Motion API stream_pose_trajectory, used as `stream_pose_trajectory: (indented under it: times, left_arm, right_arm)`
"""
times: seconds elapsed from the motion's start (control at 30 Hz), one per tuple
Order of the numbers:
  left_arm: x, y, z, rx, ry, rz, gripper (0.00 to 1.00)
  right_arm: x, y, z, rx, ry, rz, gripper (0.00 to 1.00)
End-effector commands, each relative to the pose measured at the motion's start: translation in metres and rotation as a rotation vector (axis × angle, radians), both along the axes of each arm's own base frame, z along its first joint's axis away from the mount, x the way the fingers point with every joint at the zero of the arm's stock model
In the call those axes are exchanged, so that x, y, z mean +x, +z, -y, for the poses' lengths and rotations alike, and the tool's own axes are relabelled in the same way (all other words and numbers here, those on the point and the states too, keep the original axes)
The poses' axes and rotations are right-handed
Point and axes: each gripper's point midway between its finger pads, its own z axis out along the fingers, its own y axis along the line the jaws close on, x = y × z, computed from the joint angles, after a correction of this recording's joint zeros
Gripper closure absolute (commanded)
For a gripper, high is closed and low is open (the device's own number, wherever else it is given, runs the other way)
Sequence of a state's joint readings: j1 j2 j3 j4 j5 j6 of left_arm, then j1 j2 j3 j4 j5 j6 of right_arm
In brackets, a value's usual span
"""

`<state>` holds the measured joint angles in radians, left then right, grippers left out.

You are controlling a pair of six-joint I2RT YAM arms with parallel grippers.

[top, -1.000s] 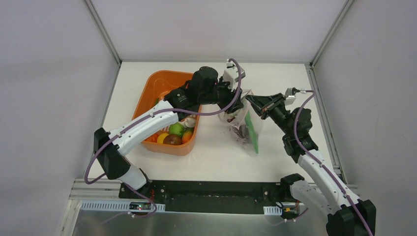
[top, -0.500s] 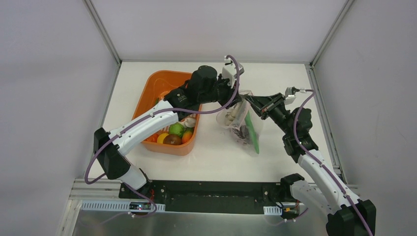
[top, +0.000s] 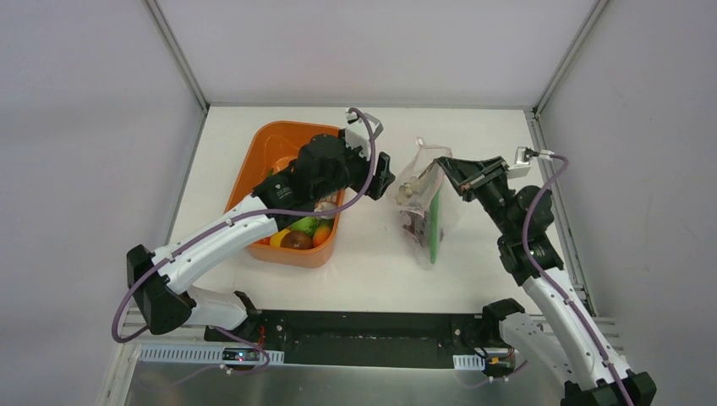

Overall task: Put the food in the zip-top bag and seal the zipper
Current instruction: Place the fake fish in the zipper food storage bag, then adjust the zipper food storage bag at the center of the board.

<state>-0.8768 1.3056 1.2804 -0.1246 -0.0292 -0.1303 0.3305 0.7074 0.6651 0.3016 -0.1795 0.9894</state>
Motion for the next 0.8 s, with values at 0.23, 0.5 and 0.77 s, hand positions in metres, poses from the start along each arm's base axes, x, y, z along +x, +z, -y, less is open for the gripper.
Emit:
stream_pose_trajectory:
  times: [0.23, 0.5, 0.77]
  left_arm:
    - [0.002, -0.059, 0.052, 0.022, -0.083, -0.303, 0.33]
    - [0.007, -0.074, 0.034, 0.085, -0.024, -0.307, 0.8]
    - [0.001, 0.034, 0.028, -0.083, -0.091, -0.175, 1.0]
  right_arm:
    - [0.006, -0.001, -0.012, 0.024, 0.066, -0.029, 0.94]
    - [0.005, -0.002, -0.01, 0.011, 0.058, -0.03, 0.93]
    - [0.011, -0.003, -0.011, -0.355, 0.07, 0.01, 0.92]
